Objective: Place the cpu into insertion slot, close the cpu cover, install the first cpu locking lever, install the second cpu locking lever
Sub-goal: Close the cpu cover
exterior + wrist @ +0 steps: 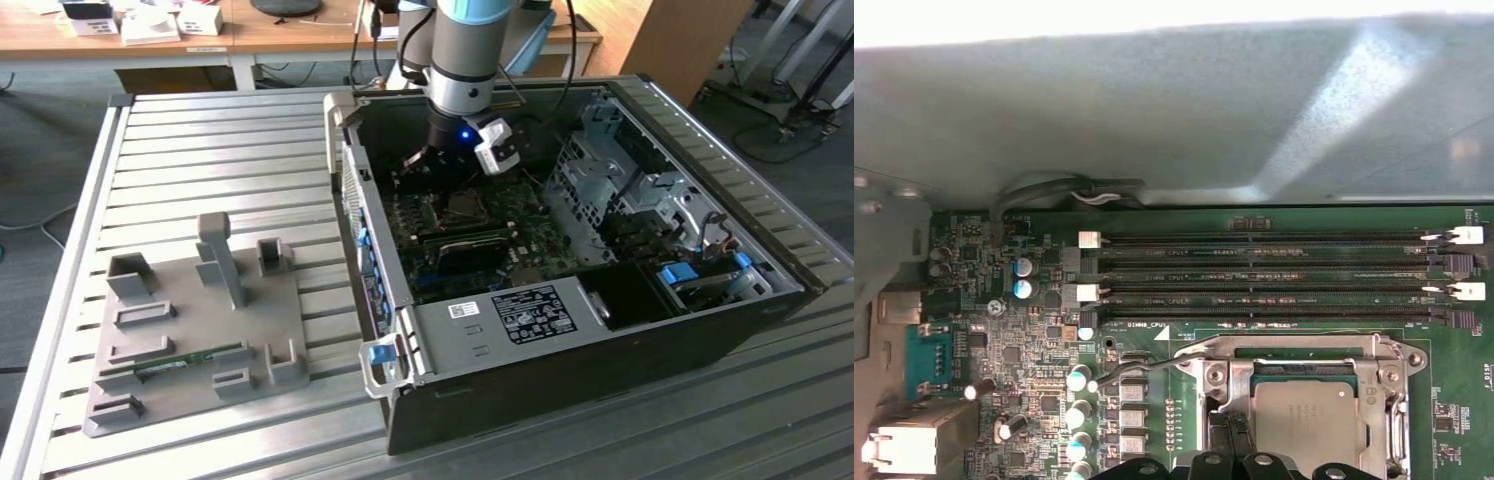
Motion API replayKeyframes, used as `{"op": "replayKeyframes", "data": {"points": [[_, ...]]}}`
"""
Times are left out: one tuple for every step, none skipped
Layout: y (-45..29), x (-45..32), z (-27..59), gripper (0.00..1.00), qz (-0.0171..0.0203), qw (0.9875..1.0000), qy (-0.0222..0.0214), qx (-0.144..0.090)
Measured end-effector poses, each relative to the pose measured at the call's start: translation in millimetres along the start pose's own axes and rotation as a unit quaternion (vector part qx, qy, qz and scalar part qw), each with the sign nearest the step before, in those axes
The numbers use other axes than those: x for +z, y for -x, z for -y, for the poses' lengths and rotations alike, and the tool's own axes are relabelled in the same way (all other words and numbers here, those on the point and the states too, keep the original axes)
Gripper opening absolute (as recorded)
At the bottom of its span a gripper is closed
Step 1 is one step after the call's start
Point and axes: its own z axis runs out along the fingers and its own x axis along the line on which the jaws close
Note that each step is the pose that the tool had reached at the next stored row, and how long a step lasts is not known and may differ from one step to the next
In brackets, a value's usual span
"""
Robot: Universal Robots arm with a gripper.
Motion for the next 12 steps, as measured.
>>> {"op": "replayKeyframes", "data": {"points": [[0.1, 0.1, 0.0, 0.11, 0.0000, 1.0000, 0.0000, 0.000], [0.1, 0.2, 0.0, 0.11, 0.0000, 1.0000, 0.0001, 0.000], [0.1, 0.4, 0.0, 0.11, 0.0001, 1.0000, 0.0001, 0.000], [0.1, 0.9, -0.1, 0.11, 0.0001, 1.0000, 0.0002, 0.000], [0.1, 1.3, 0.0, 0.11, -0.0001, 1.0000, -0.0001, 0.000], [0.0, 1.6, 0.1, 0.11, -0.0002, 1.0000, -0.0003, 0.000], [0.0, 1.7, 0.2, 0.11, -0.0002, 1.0000, -0.0003, 0.000], [0.0, 1.7, 0.1, 0.11, -0.0002, 1.0000, -0.0003, 0.000], [0.1, 1.8, 0.0, 0.11, -0.0001, 1.0000, -0.0002, 0.000], [0.1, 1.9, 0.0, 0.11, -0.0001, 1.0000, -0.0001, 0.000], [0.1, 2.0, 0.0, 0.11, 0.0000, 1.0000, 0.0000, 0.000], [0.1, 2.1, 0.0, 0.11, 0.0000, 1.0000, 0.0000, 0.000]]}}
